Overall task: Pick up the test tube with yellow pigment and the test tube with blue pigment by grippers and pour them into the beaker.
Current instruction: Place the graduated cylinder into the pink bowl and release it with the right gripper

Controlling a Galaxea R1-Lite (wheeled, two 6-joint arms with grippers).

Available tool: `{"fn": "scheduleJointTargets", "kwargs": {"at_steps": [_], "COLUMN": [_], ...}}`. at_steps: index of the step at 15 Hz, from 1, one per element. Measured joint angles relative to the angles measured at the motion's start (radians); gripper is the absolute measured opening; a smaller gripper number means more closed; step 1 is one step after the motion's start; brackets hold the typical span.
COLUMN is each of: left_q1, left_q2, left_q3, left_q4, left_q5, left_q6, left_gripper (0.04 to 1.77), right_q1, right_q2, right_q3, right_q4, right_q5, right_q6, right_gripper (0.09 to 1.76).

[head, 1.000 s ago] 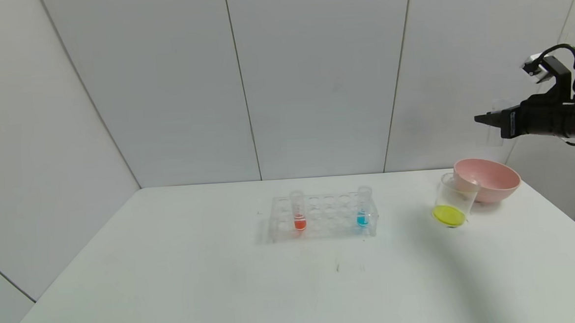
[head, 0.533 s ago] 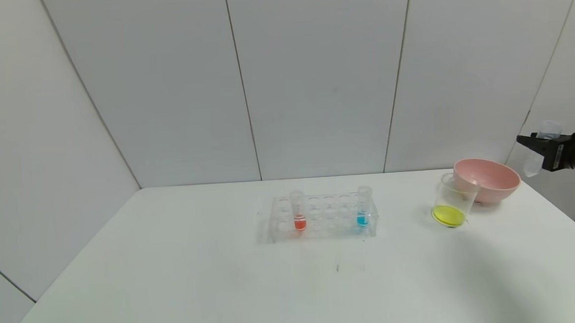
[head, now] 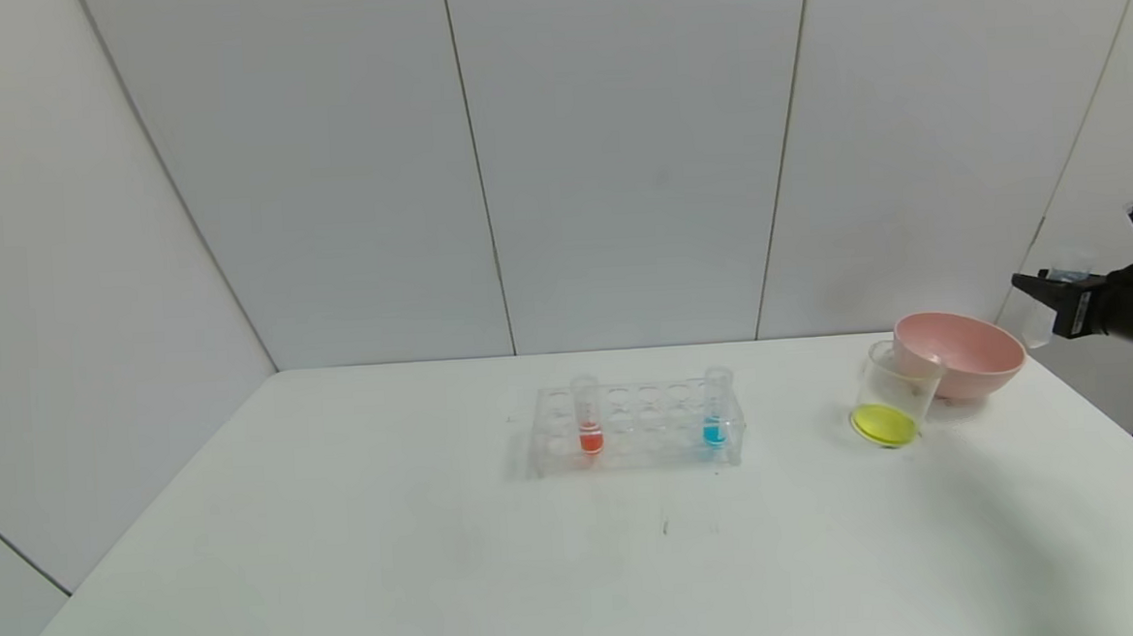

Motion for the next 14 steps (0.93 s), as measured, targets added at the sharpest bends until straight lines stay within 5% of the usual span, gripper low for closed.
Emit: {"fn": "scheduleJointTargets", "kwargs": {"at_steps": [7,11,14], "left_q1": [0.000,0.000,0.000], "left_q2": [0.000,0.000,0.000], "left_q3": [0.000,0.000,0.000], "left_q4": [0.000,0.000,0.000], "left_q5": [0.000,0.000,0.000], "left_q6": [0.000,0.000,0.000], "left_gripper": [1.76,1.76,1.76], "right_q1": [0.054,0.063,0.065], "right_q2": [0.314,0.404,0.423], "right_q3": [-0.377,-0.441,-0.456], "right_q4": [0.040,0.043,0.043], "right_q5": [-0.027,-0.029,-0.030], "right_q6": [0.051,0.051,0.051], "right_gripper": [0.58,0.58,0.90]}}
